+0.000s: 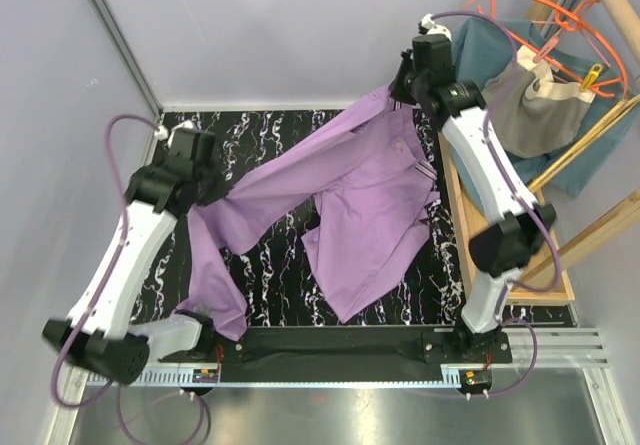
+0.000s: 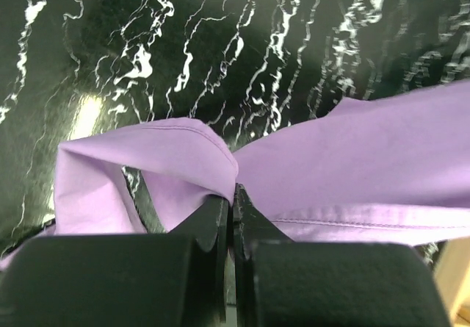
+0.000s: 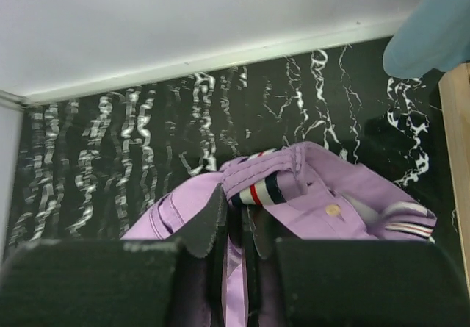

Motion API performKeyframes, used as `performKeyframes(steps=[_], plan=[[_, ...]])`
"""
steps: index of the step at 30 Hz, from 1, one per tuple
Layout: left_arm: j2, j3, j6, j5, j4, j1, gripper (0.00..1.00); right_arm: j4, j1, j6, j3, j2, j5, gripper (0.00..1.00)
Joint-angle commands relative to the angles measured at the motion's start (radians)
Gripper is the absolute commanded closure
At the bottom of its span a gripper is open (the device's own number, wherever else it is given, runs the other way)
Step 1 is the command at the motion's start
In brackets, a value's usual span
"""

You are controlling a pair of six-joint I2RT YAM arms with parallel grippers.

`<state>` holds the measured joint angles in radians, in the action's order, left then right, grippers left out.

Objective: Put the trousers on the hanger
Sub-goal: Flatten out the trousers at the center of the board.

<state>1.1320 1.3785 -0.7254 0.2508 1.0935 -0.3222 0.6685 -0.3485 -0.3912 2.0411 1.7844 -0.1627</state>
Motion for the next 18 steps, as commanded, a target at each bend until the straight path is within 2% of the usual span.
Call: performKeyframes(steps=[1, 5, 11, 17, 18], plan=[[0.092, -0.024, 0.053, -0.004, -0.093, 0.052, 1.0, -0.116, 0.029, 0.048, 0.157, 0.122, -0.029, 1.0], [0.268, -0.013, 0.07, -0.035, -0.138, 0.09, 1.0, -0.044, 0.072, 0.009, 0.318, 0.321, -0.023, 1.0], [0.413, 0.039, 0.08, -0.064, -0.194, 0.133, 1.0, -0.038, 0.124, -0.012, 0.425, 0.475, -0.02, 1.0], [0.626, 0.212, 0.116, -0.097, -0.193, 0.179, 0.99, -0.059, 0.193, 0.023, 0.505, 0.601, -0.035, 1.0], [0.652, 0.234, 0.121, -0.097, -0.185, 0.183, 0.95, -0.063, 0.198, 0.032, 0.514, 0.615, -0.037, 1.0]])
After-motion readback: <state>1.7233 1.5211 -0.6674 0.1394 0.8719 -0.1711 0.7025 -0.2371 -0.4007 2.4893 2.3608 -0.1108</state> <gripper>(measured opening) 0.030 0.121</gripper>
